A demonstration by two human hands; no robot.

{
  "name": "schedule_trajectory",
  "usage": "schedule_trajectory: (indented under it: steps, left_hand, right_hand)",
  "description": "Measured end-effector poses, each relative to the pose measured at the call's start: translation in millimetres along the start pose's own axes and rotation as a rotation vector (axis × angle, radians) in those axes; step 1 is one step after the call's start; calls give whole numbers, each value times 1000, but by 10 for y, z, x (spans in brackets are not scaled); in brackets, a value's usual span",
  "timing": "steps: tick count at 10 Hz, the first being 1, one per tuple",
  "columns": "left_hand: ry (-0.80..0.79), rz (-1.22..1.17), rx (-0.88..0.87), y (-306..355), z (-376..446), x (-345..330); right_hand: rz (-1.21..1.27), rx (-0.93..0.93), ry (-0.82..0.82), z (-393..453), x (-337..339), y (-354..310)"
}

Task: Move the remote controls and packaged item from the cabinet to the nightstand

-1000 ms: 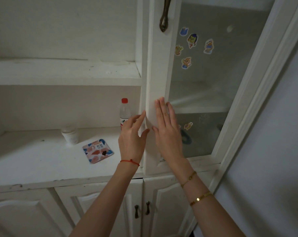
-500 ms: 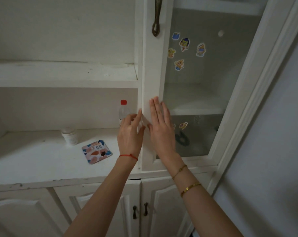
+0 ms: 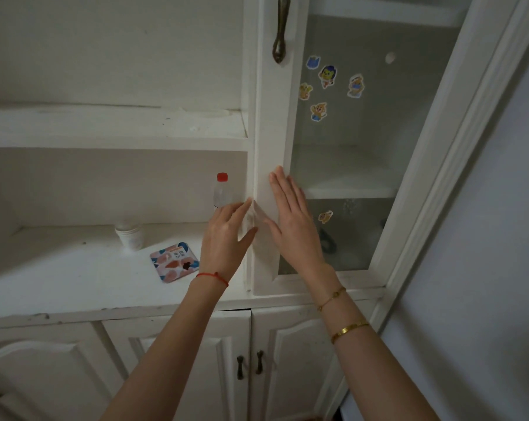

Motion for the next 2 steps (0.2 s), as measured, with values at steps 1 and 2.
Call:
schedule_trajectory:
  steps: [1,2]
  left_hand:
    - [-27,11,-10,18,-80,184]
    - [-31,25,-5,-41,-184,347]
  right_hand:
    - [36,-2,-15,-96,95,-32]
    - [23,-72,-47,-269,122,-27]
Point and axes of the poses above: each hand's wrist, its own z-axis towards the middle knuckle, its own x-axis out of the back of the hand, y = z × x, the point moved 3 cm from there along z, towards the middle knuckle, and after that the axes turned 6 degrees about -z, right-handed, at the moved point
